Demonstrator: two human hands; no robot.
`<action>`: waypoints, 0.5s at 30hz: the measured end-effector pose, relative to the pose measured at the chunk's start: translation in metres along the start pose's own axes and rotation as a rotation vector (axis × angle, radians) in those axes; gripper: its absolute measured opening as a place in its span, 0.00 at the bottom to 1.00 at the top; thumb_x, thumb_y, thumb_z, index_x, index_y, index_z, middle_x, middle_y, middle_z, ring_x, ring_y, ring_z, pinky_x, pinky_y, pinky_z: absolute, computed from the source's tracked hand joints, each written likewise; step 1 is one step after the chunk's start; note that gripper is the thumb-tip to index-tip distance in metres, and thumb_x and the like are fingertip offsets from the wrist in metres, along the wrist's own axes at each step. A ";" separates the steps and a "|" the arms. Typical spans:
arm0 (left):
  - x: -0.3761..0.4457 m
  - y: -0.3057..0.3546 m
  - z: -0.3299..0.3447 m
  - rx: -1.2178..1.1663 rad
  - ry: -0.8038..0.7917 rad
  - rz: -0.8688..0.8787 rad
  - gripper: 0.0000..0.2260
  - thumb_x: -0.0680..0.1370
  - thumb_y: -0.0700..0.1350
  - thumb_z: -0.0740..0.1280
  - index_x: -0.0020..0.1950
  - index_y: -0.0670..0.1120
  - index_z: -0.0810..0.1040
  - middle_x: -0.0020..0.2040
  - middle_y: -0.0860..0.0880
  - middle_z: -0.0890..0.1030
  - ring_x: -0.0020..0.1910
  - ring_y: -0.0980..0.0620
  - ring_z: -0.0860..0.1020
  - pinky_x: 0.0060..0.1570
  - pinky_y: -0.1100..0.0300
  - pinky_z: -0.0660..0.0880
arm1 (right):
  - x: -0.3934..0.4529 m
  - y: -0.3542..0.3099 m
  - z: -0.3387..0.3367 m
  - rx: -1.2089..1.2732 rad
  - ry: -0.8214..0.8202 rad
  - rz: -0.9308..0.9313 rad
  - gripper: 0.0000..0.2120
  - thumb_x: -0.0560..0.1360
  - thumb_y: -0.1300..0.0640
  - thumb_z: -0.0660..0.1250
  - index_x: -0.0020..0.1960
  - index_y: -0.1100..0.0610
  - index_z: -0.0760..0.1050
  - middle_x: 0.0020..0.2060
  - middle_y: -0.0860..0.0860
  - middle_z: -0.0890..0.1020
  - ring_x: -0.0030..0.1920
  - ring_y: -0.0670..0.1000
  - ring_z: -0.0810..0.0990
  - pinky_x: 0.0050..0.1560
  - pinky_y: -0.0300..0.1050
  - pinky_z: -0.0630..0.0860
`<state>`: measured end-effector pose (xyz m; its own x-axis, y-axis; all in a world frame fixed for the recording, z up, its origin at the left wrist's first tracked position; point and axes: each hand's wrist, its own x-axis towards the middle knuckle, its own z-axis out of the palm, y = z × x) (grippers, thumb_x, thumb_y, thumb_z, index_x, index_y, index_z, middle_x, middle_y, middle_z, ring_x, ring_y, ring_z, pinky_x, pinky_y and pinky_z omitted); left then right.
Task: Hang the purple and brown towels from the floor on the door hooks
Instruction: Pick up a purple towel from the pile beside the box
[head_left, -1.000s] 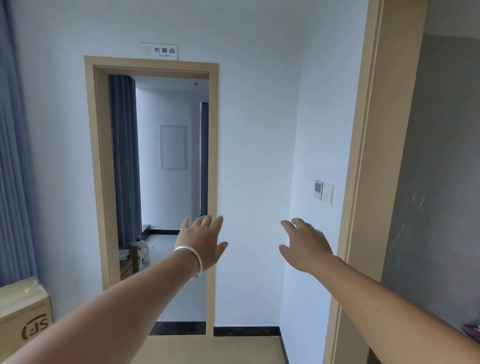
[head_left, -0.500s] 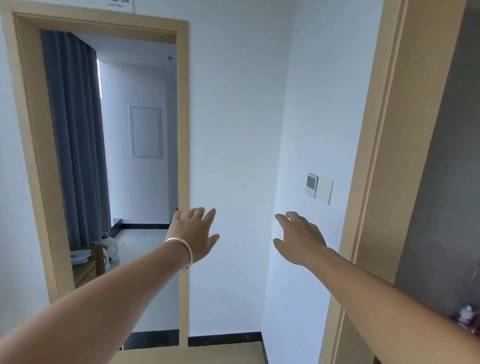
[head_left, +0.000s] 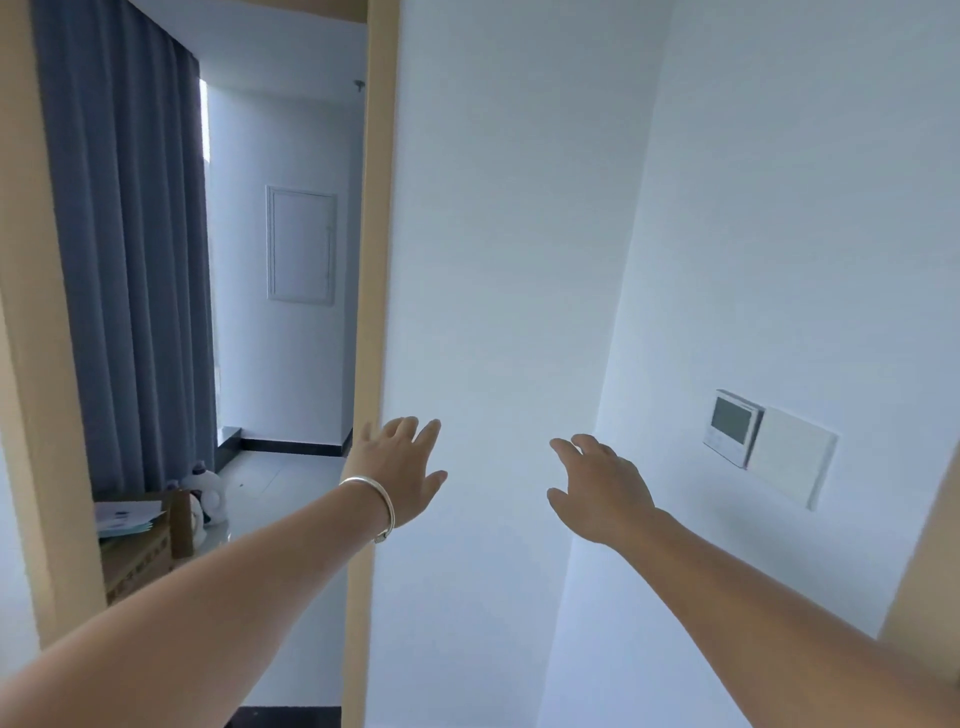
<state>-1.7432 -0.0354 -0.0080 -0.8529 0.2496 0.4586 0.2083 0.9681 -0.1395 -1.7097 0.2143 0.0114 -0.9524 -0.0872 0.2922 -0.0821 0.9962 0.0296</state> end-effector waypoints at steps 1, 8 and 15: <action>0.005 -0.008 0.008 0.009 -0.015 -0.010 0.28 0.80 0.60 0.54 0.76 0.50 0.53 0.71 0.49 0.66 0.72 0.49 0.63 0.68 0.48 0.60 | 0.014 -0.004 0.006 0.002 -0.006 -0.014 0.29 0.78 0.47 0.58 0.76 0.51 0.55 0.75 0.52 0.59 0.72 0.53 0.62 0.67 0.49 0.65; 0.034 -0.086 0.060 0.077 -0.085 -0.163 0.28 0.80 0.60 0.53 0.76 0.51 0.54 0.71 0.49 0.66 0.71 0.49 0.64 0.70 0.48 0.58 | 0.123 -0.068 0.057 0.068 -0.022 -0.214 0.29 0.78 0.48 0.58 0.77 0.51 0.54 0.75 0.53 0.59 0.72 0.54 0.62 0.67 0.49 0.64; 0.034 -0.184 0.089 0.179 -0.133 -0.456 0.29 0.80 0.60 0.52 0.78 0.51 0.52 0.75 0.50 0.63 0.74 0.48 0.60 0.73 0.45 0.55 | 0.236 -0.179 0.102 0.182 0.002 -0.547 0.24 0.76 0.53 0.59 0.71 0.53 0.62 0.68 0.52 0.67 0.65 0.54 0.68 0.60 0.48 0.67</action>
<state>-1.8537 -0.2069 -0.0450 -0.8942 -0.2140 0.3933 -0.2747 0.9559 -0.1044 -1.9500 0.0154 -0.0220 -0.7564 -0.5899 0.2826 -0.6122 0.7906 0.0117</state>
